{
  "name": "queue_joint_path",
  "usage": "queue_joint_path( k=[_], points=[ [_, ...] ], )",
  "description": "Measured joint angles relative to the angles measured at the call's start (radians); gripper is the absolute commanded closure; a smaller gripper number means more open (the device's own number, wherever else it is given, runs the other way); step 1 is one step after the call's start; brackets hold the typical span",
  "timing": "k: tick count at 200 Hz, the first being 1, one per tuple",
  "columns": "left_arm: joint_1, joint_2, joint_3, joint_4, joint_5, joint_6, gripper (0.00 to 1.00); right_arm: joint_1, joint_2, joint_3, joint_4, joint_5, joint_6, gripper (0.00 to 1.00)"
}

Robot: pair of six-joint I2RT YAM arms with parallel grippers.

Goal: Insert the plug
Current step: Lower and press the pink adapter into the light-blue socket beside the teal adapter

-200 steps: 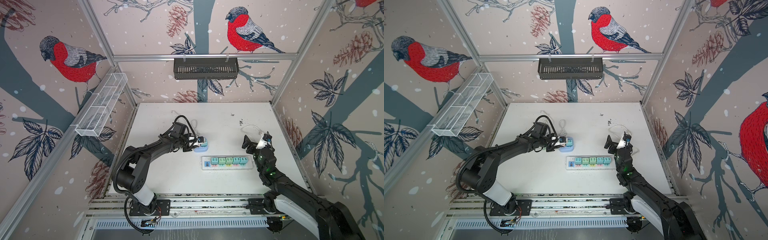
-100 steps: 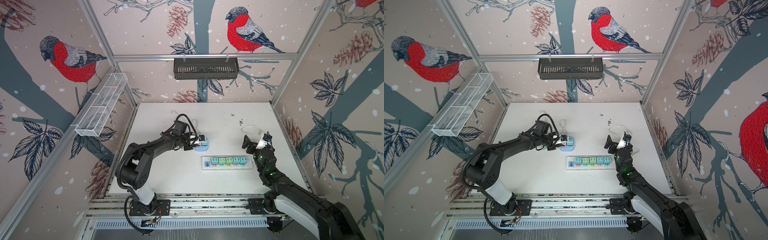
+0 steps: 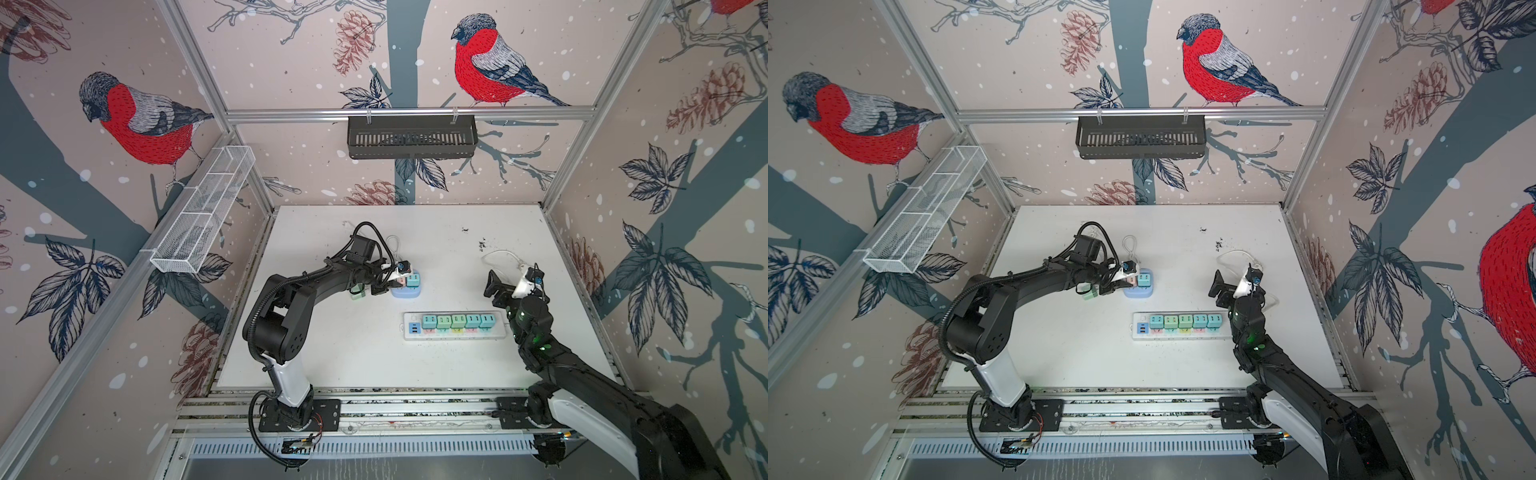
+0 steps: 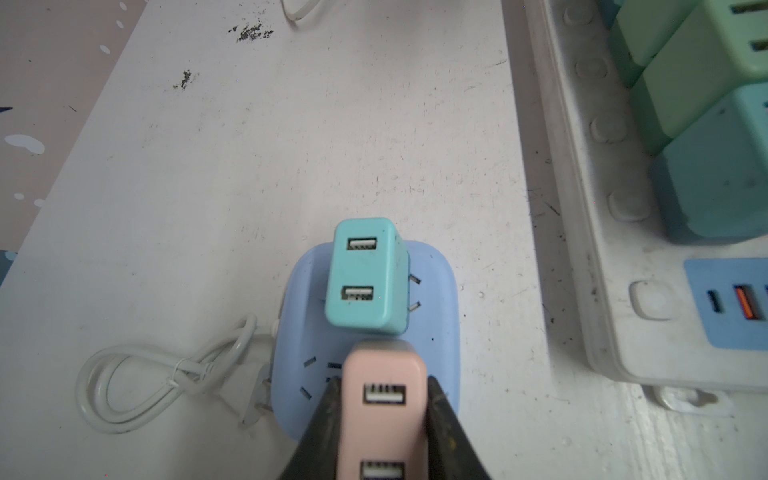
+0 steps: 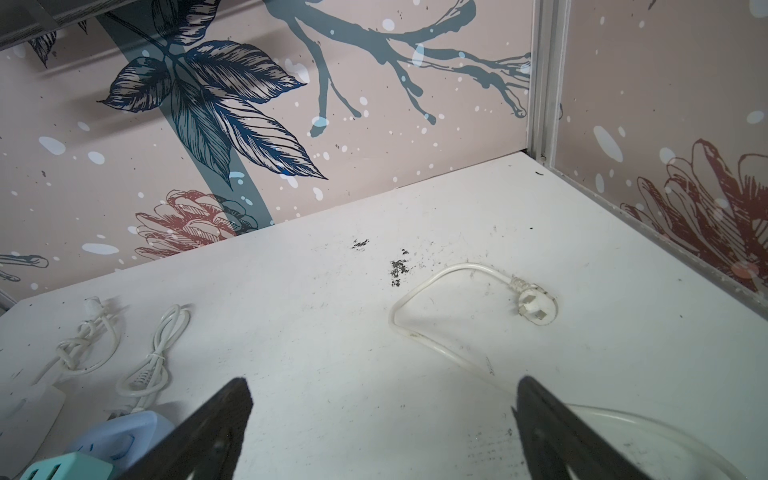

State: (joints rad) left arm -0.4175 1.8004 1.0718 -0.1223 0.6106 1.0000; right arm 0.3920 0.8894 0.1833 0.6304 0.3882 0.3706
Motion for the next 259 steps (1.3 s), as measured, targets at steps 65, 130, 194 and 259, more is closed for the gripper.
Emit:
queue_joint_path(
  k=[65, 130, 194, 259],
  points=[
    [0.001, 0.034, 0.053, -0.043, 0.003, -0.036, 1.00, 0.000, -0.002, 0.000, 0.000, -0.003, 0.000, 0.00],
    [-0.038, 0.051, 0.069, -0.040, -0.075, -0.069, 1.00, 0.000, -0.002, 0.000, 0.000, -0.003, 0.000, 0.00],
    [-0.045, 0.114, 0.149, -0.072, -0.087, -0.094, 1.00, 0.000, -0.002, 0.000, 0.000, -0.003, 0.000, 0.00],
    [-0.055, 0.192, 0.238, -0.086, -0.077, -0.142, 1.00, 0.000, -0.002, 0.000, 0.000, -0.003, 0.000, 0.00]
  ],
)
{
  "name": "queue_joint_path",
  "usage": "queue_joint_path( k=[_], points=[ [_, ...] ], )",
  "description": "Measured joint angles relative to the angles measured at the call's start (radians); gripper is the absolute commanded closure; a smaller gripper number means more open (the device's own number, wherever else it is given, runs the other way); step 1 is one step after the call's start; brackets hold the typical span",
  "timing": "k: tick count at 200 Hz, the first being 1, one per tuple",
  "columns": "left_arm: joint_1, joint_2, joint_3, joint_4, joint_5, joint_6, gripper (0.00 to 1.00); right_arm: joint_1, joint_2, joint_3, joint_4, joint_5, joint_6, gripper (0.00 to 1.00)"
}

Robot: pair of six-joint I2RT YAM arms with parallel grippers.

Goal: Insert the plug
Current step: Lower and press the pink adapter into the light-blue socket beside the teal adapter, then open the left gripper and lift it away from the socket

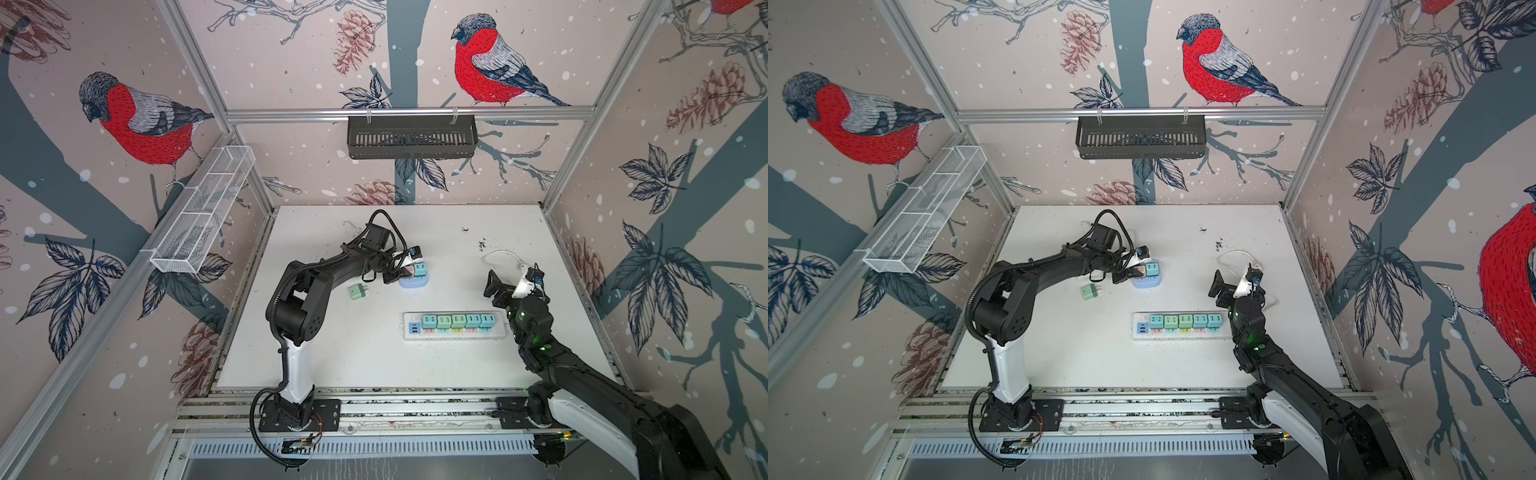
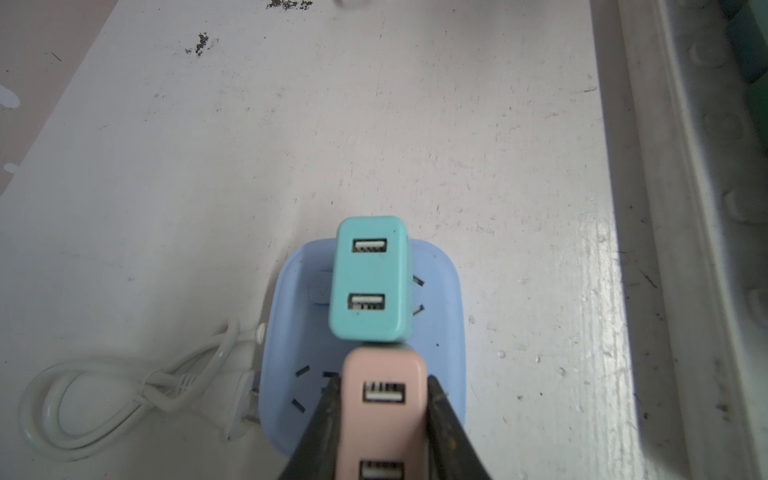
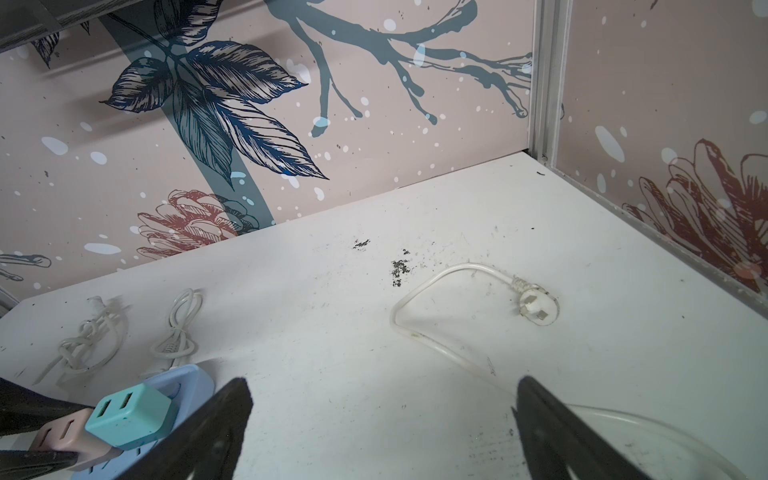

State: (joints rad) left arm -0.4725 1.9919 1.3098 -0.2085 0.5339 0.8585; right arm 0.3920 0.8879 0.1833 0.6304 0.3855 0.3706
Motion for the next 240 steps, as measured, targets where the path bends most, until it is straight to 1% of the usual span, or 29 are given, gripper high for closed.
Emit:
queue_joint_path(
  k=[62, 66, 76, 85, 89, 93, 96, 102, 103, 105, 106, 107, 109, 118, 140, 161, 177, 204, 219, 231, 240],
  points=[
    [-0.043, 0.039, 0.080, -0.038, -0.032, -0.039, 0.99, -0.001, 0.000, 0.000, 0.000, 0.000, 0.000, 0.00],
    [-0.046, 0.042, 0.086, -0.039, -0.033, -0.040, 0.91, -0.001, 0.000, 0.000, 0.000, 0.000, 0.000, 0.00],
    [-0.054, 0.047, 0.098, -0.040, -0.034, -0.047, 0.67, -0.001, 0.001, 0.000, 0.000, 0.000, 0.000, 0.00],
    [-0.059, 0.049, 0.104, -0.039, -0.040, -0.050, 0.57, -0.001, 0.002, 0.000, 0.000, 0.000, 0.000, 0.00],
    [-0.060, 0.048, 0.104, -0.038, -0.045, -0.052, 0.55, -0.001, 0.002, 0.000, 0.000, 0.000, 0.000, 0.00],
    [-0.062, 0.047, 0.104, -0.042, -0.068, -0.060, 0.52, -0.001, 0.002, 0.000, 0.000, 0.000, 0.000, 0.00],
    [-0.063, 0.047, 0.103, -0.049, -0.084, -0.073, 0.48, -0.001, 0.003, 0.000, 0.000, 0.000, 0.000, 0.00],
    [-0.066, 0.048, 0.098, -0.090, -0.106, -0.084, 0.33, -0.001, 0.003, 0.000, 0.000, 0.000, 0.000, 0.00],
    [-0.066, 0.048, 0.097, -0.093, -0.105, -0.085, 0.28, -0.001, 0.003, 0.000, 0.000, 0.000, 0.000, 0.00],
    [-0.066, 0.048, 0.095, -0.098, -0.096, -0.087, 0.11, -0.001, 0.003, 0.000, 0.000, 0.000, 0.000, 0.00],
    [-0.066, 0.048, 0.095, -0.100, -0.094, -0.083, 0.06, -0.001, 0.003, 0.000, 0.000, 0.000, 0.000, 0.00],
    [-0.065, 0.048, 0.095, -0.104, -0.092, -0.078, 0.04, -0.001, 0.003, 0.000, 0.000, 0.000, 0.000, 0.00],
    [-0.064, 0.048, 0.095, -0.111, -0.093, -0.079, 0.03, -0.001, 0.003, 0.000, 0.000, 0.000, 0.000, 0.00],
    [-0.065, 0.031, 0.092, -0.137, -0.125, -0.099, 0.02, -0.001, 0.004, 0.000, 0.000, 0.000, 0.000, 0.00],
    [-0.065, -0.039, 0.081, -0.181, -0.128, -0.118, 0.02, -0.002, 0.009, 0.002, 0.000, 0.000, 0.000, 0.00],
    [-0.065, -0.160, 0.045, -0.175, -0.126, -0.131, 0.02, -0.002, 0.016, 0.005, -0.001, 0.000, 0.000, 0.00],
    [-0.065, -0.274, -0.014, -0.142, -0.130, -0.170, 0.02, -0.002, 0.019, 0.007, -0.001, 0.000, 0.000, 0.00],
    [-0.065, -0.536, -0.212, -0.012, -0.163, -0.274, 0.02, -0.002, 0.024, 0.011, -0.001, -0.001, 0.000, 0.00],
    [-0.066, -0.700, -0.359, 0.095, -0.203, -0.371, 0.02, -0.002, 0.034, 0.014, -0.001, -0.002, 0.000, 0.00],
    [-0.065, -0.827, -0.487, 0.182, -0.269, -0.468, 0.02, -0.002, 0.044, 0.021, -0.001, -0.004, 0.000, 0.00],
    [-0.065, -0.919, -0.581, 0.243, -0.359, -0.568, 0.02, -0.002, 0.055, 0.027, -0.001, -0.004, 0.000, 0.00]
  ],
)
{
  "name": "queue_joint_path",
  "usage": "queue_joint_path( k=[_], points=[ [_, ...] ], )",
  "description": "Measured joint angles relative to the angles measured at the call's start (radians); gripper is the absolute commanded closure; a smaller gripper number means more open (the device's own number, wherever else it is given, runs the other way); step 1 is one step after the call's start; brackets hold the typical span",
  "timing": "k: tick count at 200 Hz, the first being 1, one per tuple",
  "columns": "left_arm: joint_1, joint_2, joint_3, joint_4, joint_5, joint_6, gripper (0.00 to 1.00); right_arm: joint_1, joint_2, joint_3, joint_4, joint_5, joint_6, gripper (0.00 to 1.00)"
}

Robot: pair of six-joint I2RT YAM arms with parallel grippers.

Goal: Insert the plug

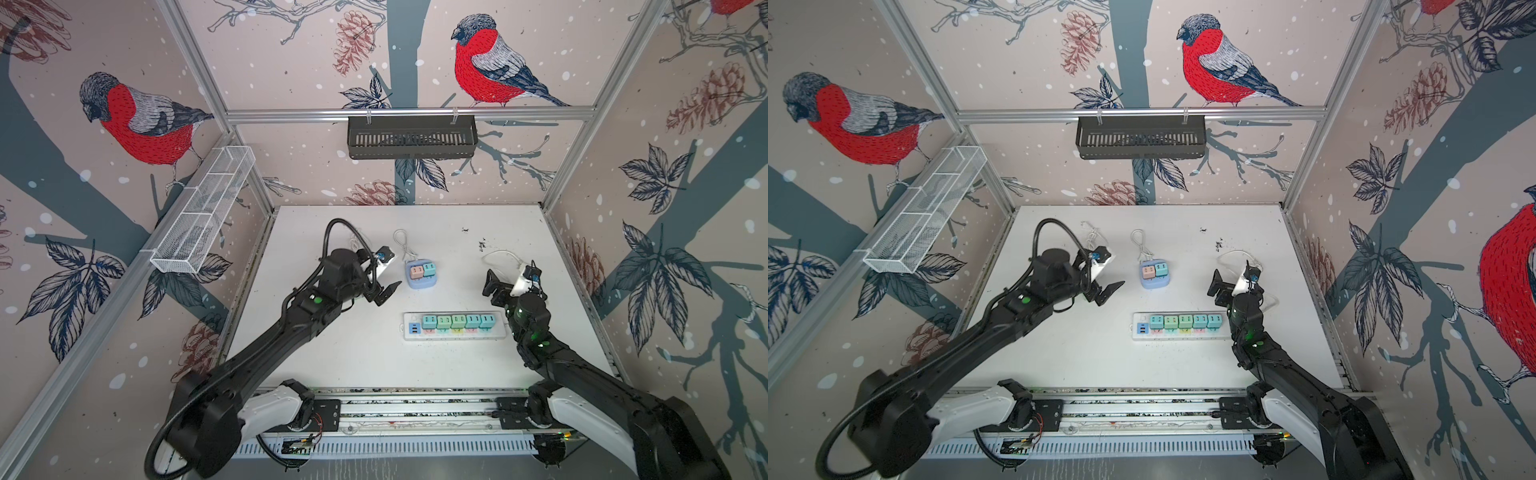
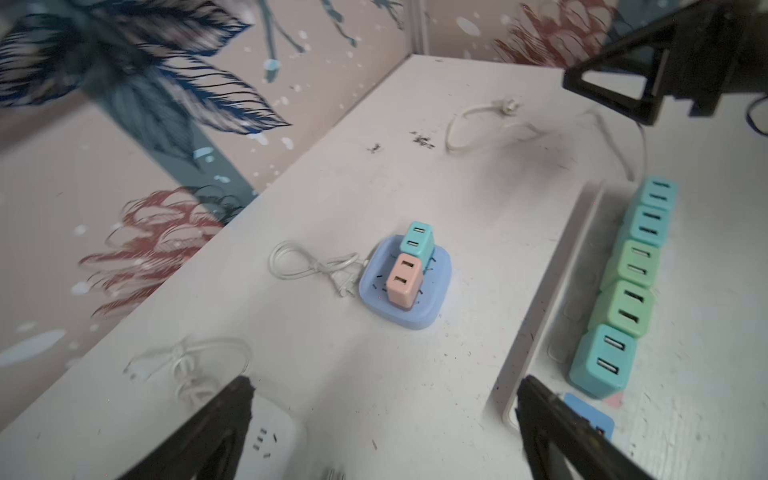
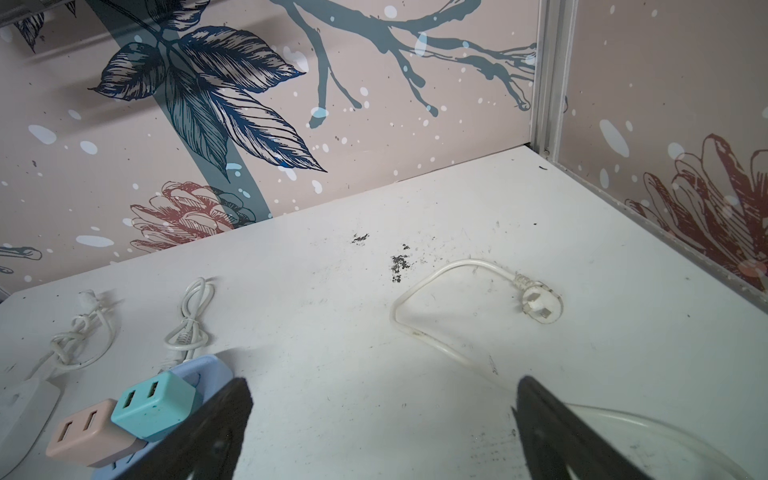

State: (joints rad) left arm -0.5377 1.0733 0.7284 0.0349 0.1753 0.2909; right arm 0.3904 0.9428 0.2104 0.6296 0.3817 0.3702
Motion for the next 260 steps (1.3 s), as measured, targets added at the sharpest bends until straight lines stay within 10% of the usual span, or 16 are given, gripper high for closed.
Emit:
queue_joint_path(
  k=[35, 121, 178, 260],
  points=[
    [0.065, -0.262, -0.264, 0.113, -0.368, -0.375, 0.02, 0.005, 0.045, 0.029, -0.004, -0.004, 0.000, 0.00],
    [0.110, -0.541, -0.646, 0.200, -0.715, -0.785, 0.02, 0.243, 0.092, 0.265, -0.267, 0.111, 0.048, 0.00],
    [0.111, -0.310, -0.509, 0.195, -0.878, -0.954, 0.02, 0.483, 0.290, 0.475, -0.366, 0.194, 0.071, 0.04],
    [0.172, 0.267, -0.036, 0.186, -0.854, -0.885, 0.03, 0.642, 0.440, 0.532, -0.384, 0.214, 0.014, 0.08]
  ],
)
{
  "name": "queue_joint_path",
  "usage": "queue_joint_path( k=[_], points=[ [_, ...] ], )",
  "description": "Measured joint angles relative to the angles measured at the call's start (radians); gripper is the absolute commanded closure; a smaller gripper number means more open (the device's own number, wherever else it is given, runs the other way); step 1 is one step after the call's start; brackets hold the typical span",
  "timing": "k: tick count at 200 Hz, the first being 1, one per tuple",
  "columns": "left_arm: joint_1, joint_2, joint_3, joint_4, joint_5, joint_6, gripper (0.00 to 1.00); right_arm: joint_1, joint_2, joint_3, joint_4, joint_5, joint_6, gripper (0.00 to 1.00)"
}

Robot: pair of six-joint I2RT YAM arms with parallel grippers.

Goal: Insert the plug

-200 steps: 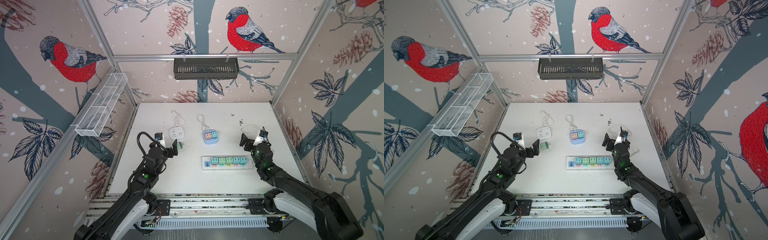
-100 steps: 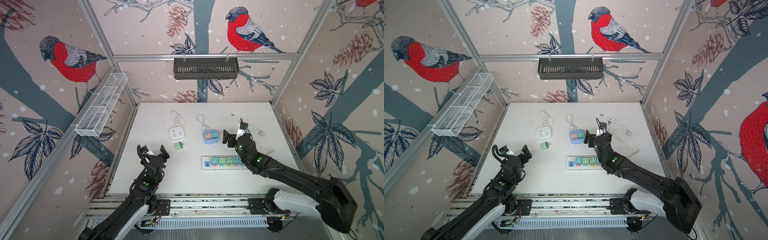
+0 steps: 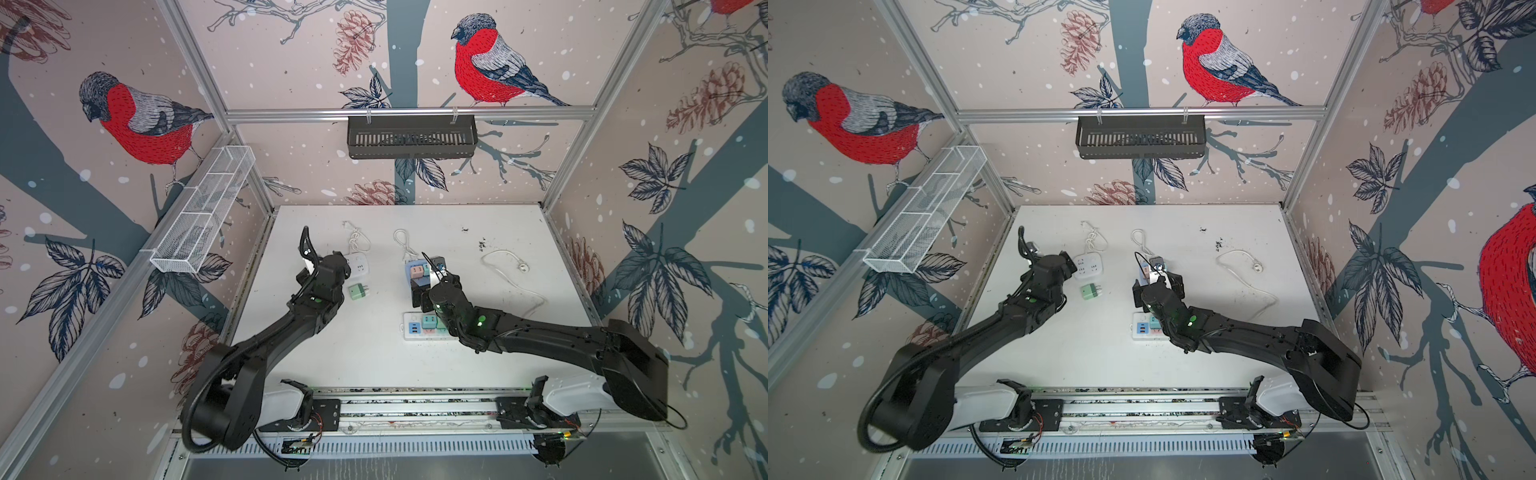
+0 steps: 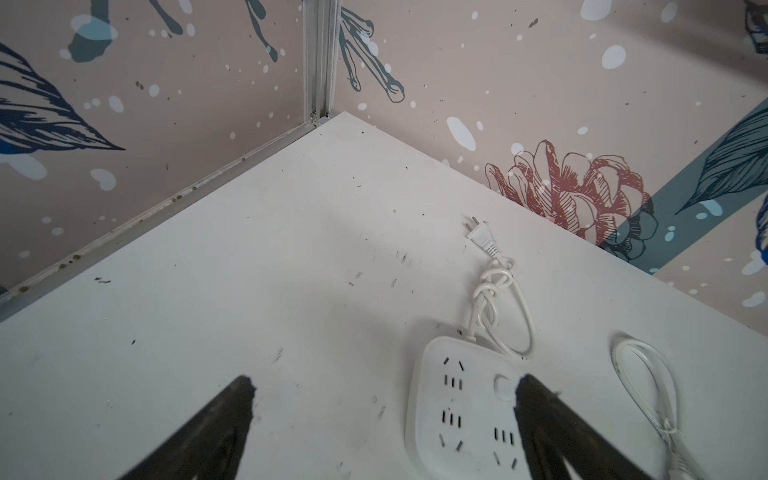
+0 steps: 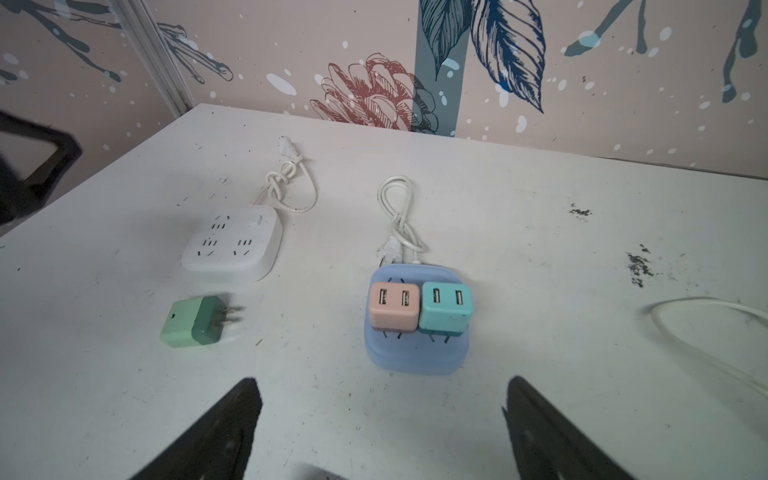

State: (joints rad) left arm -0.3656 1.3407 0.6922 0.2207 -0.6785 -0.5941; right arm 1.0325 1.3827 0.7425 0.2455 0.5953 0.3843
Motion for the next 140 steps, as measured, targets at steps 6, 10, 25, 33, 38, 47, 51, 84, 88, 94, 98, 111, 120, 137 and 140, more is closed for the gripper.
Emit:
queue_joint_path(
  k=[6, 10, 25, 33, 38, 47, 51, 84, 88, 94, 98, 111, 120, 137, 140],
  points=[
    [0.006, 0.045, 0.043, -0.007, 0.003, 0.001, 0.03, 0.000, -0.004, -0.013, 0.003, -0.006, -0.004, 0.07],
    [0.009, 0.078, 0.076, -0.016, 0.006, 0.004, 0.03, 0.000, -0.008, -0.022, 0.007, -0.011, -0.010, 0.08],
    [0.016, 0.189, 0.193, -0.063, 0.013, 0.026, 0.03, -0.001, -0.019, -0.047, 0.025, -0.021, -0.022, 0.08],
    [0.016, 0.246, 0.255, -0.089, 0.019, 0.027, 0.03, -0.002, -0.023, -0.056, 0.032, -0.021, -0.025, 0.08],
    [0.016, 0.281, 0.293, -0.101, 0.022, 0.036, 0.03, -0.003, -0.025, -0.060, 0.034, -0.021, -0.026, 0.07],
    [0.017, 0.343, 0.360, -0.130, 0.024, 0.048, 0.03, -0.006, -0.028, -0.069, 0.048, -0.027, -0.034, 0.08],
    [0.017, 0.373, 0.391, -0.143, 0.026, 0.051, 0.03, -0.006, -0.029, -0.073, 0.052, -0.029, -0.038, 0.08],
    [0.022, 0.549, 0.575, -0.238, 0.057, 0.071, 0.03, -0.019, -0.034, -0.109, 0.082, -0.049, -0.047, 0.07],
    [0.023, 0.563, 0.589, -0.245, 0.064, 0.071, 0.03, -0.020, -0.034, -0.112, 0.085, -0.050, -0.048, 0.08],
    [0.025, 0.586, 0.613, -0.257, 0.080, 0.077, 0.03, -0.021, -0.033, -0.115, 0.090, -0.050, -0.048, 0.08],
    [0.027, 0.599, 0.624, -0.262, 0.086, 0.081, 0.03, -0.022, -0.032, -0.117, 0.094, -0.053, -0.049, 0.08],
    [0.034, 0.641, 0.670, -0.283, 0.115, 0.089, 0.03, -0.026, -0.031, -0.121, 0.105, -0.068, -0.052, 0.08],
    [0.039, 0.670, 0.702, -0.297, 0.133, 0.095, 0.03, -0.026, -0.031, -0.124, 0.109, -0.071, -0.055, 0.07],
    [0.049, 0.715, 0.751, -0.327, 0.166, 0.097, 0.03, -0.026, -0.030, -0.129, 0.119, -0.073, -0.061, 0.08],
    [0.051, 0.723, 0.759, -0.333, 0.174, 0.097, 0.03, -0.027, -0.030, -0.130, 0.122, -0.073, -0.066, 0.08]
  ],
)
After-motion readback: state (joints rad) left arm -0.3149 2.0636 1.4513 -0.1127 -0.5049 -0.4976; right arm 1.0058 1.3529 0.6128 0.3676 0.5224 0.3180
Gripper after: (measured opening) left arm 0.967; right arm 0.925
